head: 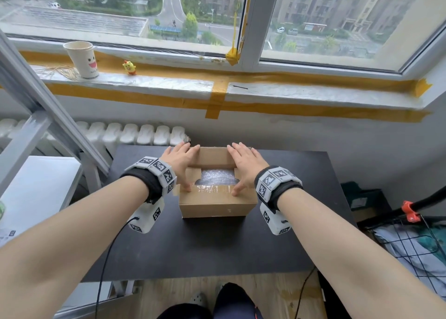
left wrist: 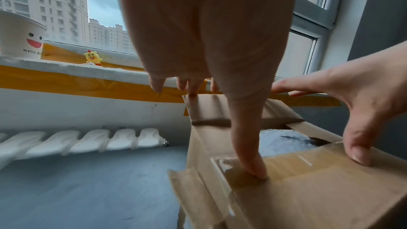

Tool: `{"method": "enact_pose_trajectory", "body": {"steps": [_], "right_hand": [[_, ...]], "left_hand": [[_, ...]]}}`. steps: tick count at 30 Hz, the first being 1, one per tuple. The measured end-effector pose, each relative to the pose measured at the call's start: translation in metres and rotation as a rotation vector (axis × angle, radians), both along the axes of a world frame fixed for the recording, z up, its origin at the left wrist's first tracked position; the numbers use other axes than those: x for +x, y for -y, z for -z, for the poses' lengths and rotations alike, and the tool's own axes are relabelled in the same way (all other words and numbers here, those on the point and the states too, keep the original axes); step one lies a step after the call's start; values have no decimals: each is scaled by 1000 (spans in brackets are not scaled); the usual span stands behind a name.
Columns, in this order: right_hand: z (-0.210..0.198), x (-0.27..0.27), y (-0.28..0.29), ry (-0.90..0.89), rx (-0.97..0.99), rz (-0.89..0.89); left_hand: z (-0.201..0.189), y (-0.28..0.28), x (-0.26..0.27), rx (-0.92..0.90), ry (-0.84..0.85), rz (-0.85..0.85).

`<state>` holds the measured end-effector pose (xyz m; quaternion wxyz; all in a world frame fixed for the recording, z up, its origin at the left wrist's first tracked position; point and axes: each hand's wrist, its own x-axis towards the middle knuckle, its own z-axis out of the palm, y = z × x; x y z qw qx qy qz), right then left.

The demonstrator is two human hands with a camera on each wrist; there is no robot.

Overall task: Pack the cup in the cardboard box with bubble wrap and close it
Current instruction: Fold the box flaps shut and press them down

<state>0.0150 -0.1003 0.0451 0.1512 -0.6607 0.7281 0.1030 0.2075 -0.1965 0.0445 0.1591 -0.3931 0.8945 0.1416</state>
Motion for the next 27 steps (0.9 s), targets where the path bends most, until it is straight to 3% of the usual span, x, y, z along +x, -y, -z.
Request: {"method": "enact_pose_trajectory", "body": {"steps": [11, 20, 27], "right_hand": [[-3, 4, -21, -12, -214, -92], [20, 15, -59, 123, -173, -51], [39, 18, -67, 84, -122, -83]], "left_hand": [[-7, -24, 19, -229, -226, 177], [11, -60, 21, -136, -178, 176], [31, -66, 23, -94, -65, 196]]}}
